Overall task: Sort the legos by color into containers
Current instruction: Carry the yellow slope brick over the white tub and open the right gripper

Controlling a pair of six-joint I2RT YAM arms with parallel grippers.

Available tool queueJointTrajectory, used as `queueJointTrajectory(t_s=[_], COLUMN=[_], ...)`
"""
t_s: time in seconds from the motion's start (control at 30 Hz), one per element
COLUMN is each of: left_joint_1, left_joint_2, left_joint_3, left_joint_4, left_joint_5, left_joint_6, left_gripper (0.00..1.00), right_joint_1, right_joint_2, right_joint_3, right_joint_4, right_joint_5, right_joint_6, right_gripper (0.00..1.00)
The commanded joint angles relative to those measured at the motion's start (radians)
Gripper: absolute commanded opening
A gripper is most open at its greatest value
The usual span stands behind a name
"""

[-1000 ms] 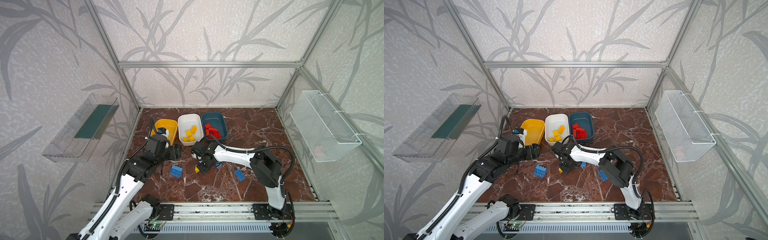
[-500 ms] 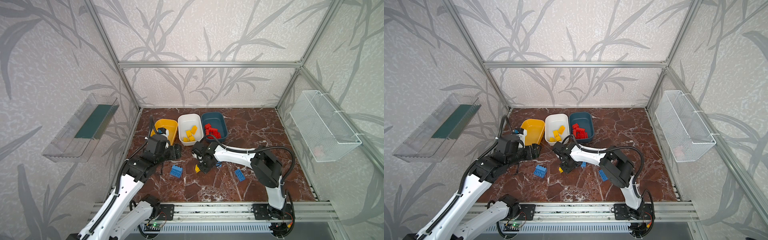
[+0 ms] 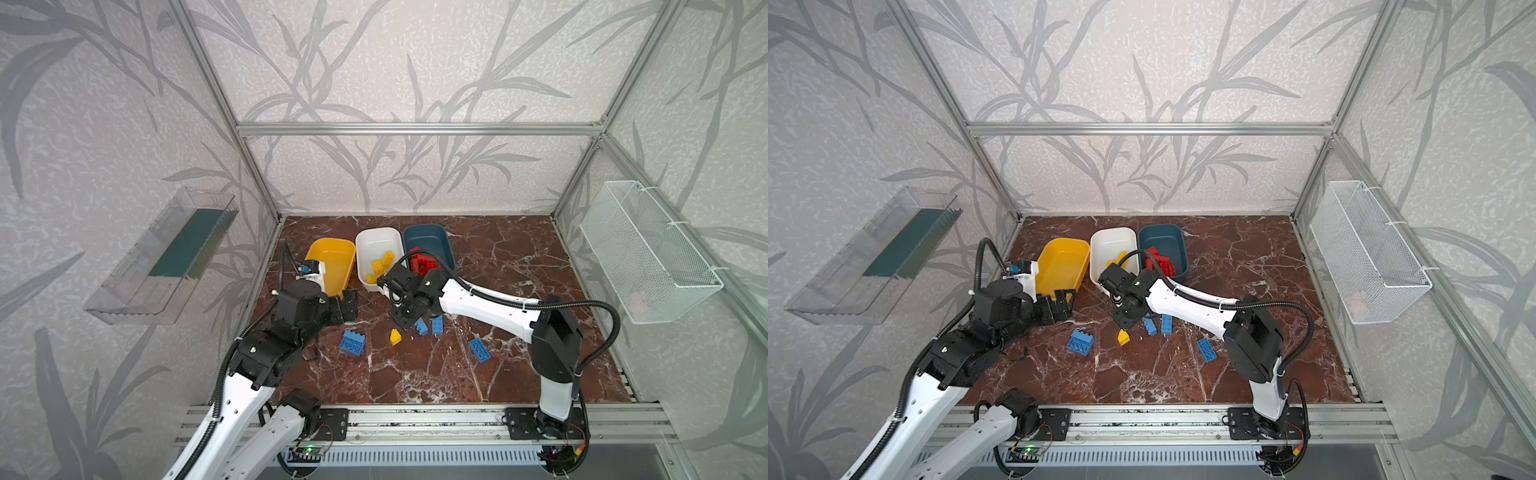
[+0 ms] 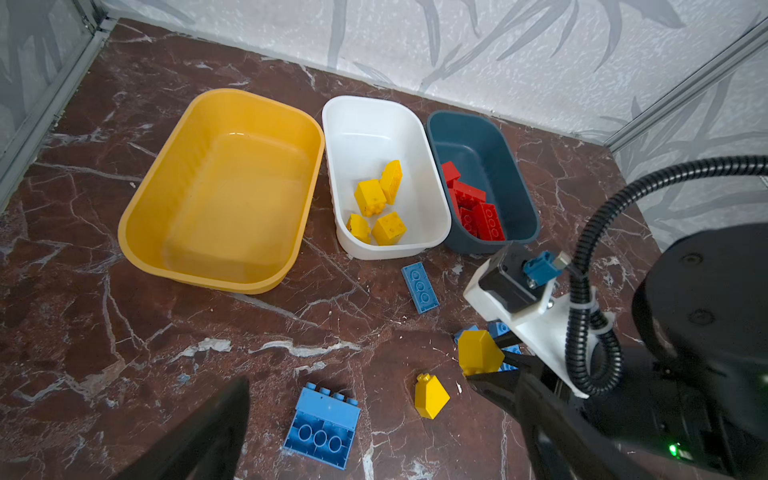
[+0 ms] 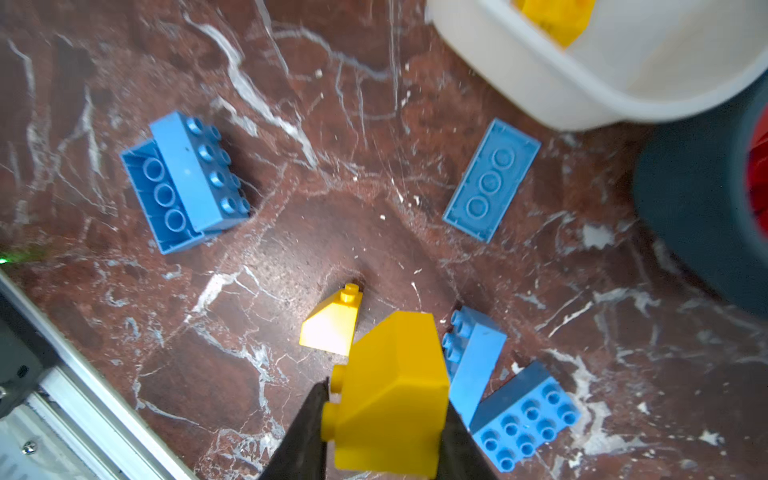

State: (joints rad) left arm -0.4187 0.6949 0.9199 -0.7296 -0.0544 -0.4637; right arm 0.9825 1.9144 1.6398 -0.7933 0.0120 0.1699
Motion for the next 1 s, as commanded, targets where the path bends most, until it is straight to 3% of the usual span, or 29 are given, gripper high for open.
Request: queueJointTrajectory(t_s=[0.0,0.33,0.6,0.8,0.97], left_joint_1=[0.003,0.002,0.001,0.001,-0.001], left_joint_2=[-0.021,-0.089,-0.099,-0.100,-0.094], left_joint_3=[0.004,-0.077,-0.085,-0.084,-0.080], left_joint_4=[-0.019,-0.011,-0.023,-0.028,-0.036], left_joint_5=[-0.013,0.001,0.012,0.011,0.013], left_joint_6=[-0.004,0.039,0.045,0.050,0.054], left_gripper=[0.99,0.99,0.99,0.99,0.99], right_joint_1=[-0.016,-0.123,-0.181,-0.186,-0.187], right_joint_2=[0.040,0.231,0.402,0.492,0.495], right_joint_3=[0.099,0.354,0.603,0.760,0.786], right_joint_4=[-0.031,0.083,0.032,-0.052,-0.074], right_joint_5=[0.049,-0.002,-0.026,-0.027,-0.020], right_joint_6=[-0.033,-0.008,0.031,0.038,0.045], right_gripper=[0.27,0.27,0.32,0.49,0.62])
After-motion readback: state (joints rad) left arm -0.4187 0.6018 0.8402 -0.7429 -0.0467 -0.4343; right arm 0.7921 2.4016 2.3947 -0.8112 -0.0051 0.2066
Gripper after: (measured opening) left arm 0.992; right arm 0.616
